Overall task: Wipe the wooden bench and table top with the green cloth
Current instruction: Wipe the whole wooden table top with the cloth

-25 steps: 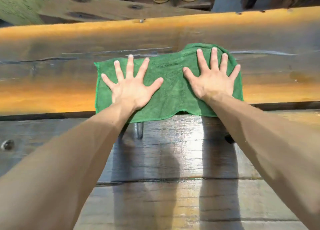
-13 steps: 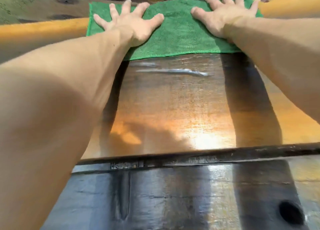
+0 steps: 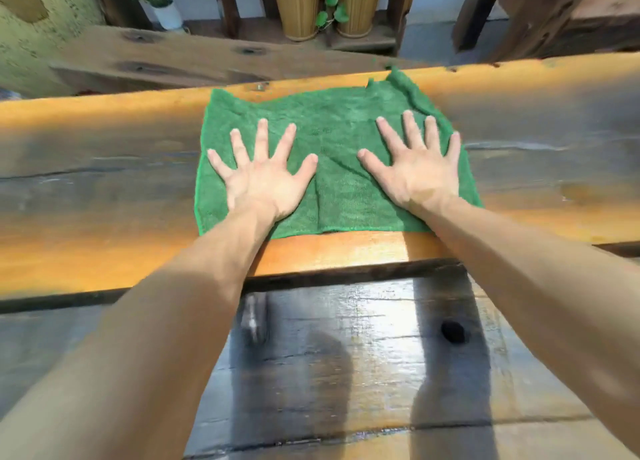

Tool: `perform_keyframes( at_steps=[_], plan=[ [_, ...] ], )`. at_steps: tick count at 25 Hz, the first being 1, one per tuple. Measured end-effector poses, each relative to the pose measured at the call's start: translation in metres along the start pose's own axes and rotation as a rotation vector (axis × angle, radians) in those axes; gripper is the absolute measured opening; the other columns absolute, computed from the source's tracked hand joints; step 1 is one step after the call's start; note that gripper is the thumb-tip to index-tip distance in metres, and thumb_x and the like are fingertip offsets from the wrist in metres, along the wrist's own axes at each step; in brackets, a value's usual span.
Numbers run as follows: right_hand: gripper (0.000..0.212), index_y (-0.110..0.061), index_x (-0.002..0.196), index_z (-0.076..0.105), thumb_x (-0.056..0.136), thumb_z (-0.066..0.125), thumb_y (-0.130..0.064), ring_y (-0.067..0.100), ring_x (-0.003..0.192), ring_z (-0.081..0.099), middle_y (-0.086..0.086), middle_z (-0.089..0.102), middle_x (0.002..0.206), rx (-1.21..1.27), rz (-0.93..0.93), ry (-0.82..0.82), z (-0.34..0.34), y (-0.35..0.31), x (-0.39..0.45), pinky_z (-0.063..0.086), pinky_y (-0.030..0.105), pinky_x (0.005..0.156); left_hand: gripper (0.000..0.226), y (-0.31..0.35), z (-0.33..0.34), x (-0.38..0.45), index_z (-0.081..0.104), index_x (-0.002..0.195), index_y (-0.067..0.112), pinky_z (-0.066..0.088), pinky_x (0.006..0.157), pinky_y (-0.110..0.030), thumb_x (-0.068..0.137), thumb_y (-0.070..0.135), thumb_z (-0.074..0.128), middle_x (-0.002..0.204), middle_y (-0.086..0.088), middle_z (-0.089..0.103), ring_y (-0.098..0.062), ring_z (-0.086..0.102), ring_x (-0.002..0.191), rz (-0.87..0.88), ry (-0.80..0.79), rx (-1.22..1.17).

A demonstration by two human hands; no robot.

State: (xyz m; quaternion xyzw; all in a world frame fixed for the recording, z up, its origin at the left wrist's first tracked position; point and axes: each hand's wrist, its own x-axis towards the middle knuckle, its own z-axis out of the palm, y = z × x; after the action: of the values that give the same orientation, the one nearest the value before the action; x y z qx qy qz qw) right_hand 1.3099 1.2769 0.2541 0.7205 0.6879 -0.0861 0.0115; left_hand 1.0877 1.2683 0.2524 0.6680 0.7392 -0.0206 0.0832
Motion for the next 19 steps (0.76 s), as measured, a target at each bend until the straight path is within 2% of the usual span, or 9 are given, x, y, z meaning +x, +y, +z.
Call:
perform_keyframes(
  at_steps=[7,10,13,15,19],
  plan=[
    [0.081,-0.047,0.157,-0.004,0.085,0.008,-0.085,0.028,0.154,-0.013,-0.004,-0.011,0.168,0.002,-0.009,-0.028,0.018,0.002,-0.16,-0.006,0.062,0.119,0.076,-0.01,0.018,-0.161,-0.015,0.153,0.049,-0.008,0.114,-0.071,0.087,0.08,0.003,0.165,0.005,-0.023,-0.035,-0.019,0.151,-0.004,-0.068,0.037],
    [0.084,-0.046,0.156,-0.009,0.084,0.006,-0.086,0.028,0.153,-0.017,-0.003,-0.017,0.167,0.013,-0.028,-0.032,0.03,0.002,-0.244,-0.008,0.064,0.118,0.08,-0.019,0.028,-0.243,-0.013,0.154,0.048,-0.01,0.114,-0.07,0.083,0.083,0.0,0.165,0.006,-0.022,-0.035,-0.02,0.151,0.01,-0.047,0.013],
    [0.084,-0.044,0.158,-0.005,0.086,0.008,-0.085,0.03,0.153,-0.014,-0.002,-0.013,0.167,0.016,-0.053,-0.024,0.044,0.009,-0.327,-0.006,0.064,0.118,0.082,-0.026,0.045,-0.328,-0.01,0.155,0.047,-0.008,0.115,-0.069,0.082,0.083,0.001,0.165,0.005,-0.021,-0.035,-0.017,0.152,0.012,-0.046,0.008],
    [0.083,-0.042,0.159,0.001,0.087,0.011,-0.084,0.03,0.154,-0.009,-0.001,-0.007,0.168,0.013,-0.061,-0.019,0.05,0.014,-0.376,-0.003,0.064,0.118,0.082,-0.03,0.054,-0.383,-0.004,0.157,0.045,-0.002,0.114,-0.071,0.083,0.082,0.003,0.167,0.004,-0.015,-0.036,-0.008,0.153,0.009,-0.058,0.043],
    [0.082,-0.036,0.159,0.021,0.089,0.027,-0.08,0.033,0.154,0.01,0.003,0.014,0.168,0.009,-0.098,0.01,0.06,0.024,-0.47,0.008,0.067,0.118,0.079,-0.039,0.064,-0.481,0.02,0.157,0.039,0.013,0.112,-0.074,0.089,0.078,0.019,0.168,-0.003,0.015,-0.04,0.015,0.152,0.038,-0.053,0.039]
  ],
)
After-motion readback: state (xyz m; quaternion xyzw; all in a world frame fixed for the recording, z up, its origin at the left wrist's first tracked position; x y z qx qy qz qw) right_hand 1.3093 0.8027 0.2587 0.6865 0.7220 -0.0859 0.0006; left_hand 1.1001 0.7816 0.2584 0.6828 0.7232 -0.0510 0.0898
